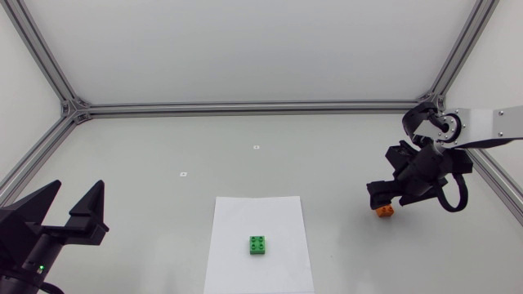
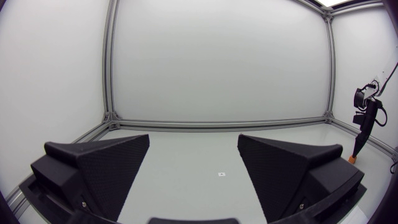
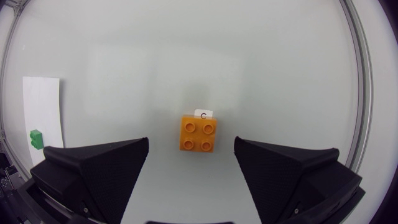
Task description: Pick up the orange 2x2 brick with the right arm and stack it on top of the green 2x2 brick in the center
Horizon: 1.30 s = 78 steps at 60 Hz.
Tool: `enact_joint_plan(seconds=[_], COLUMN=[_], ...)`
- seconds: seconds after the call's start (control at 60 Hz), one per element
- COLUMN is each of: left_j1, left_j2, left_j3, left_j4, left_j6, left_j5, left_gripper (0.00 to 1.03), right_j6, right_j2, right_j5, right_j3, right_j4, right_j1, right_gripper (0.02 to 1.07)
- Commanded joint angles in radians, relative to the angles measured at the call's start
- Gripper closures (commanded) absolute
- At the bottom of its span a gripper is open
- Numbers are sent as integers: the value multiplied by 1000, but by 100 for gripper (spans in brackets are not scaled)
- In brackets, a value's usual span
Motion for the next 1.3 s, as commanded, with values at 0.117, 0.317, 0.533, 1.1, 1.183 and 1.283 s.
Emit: enact_joint_plan(seconds=[0.117, 0.317, 0.533, 1.1, 1.183, 1.283], left_j1=[-1, -1, -1, -1, -1, -1], left_j2=[-3, -3, -3, -3, -3, -3], left_j3=[-41, -41, -41, -41, -41, -41], left_j4=[-11, -11, -11, -11, -11, -11], left_j6=[6, 6, 6, 6, 6, 6], left_j5=[3, 3, 3, 3, 3, 3], left_gripper=[4, 4, 4, 4, 4, 4], right_j6=[10, 15, 26, 32, 30, 30], right_j2=[63, 70, 70, 75, 72, 73], right_j5=[8, 6, 2, -15, -14, -12], right_j3=[-29, -29, -32, -46, -52, -55], right_j4=[42, 53, 68, 97, 97, 99], right_j1=[-22, -22, -20, -20, -20, -20], right_gripper=[12, 22, 31, 52, 52, 52])
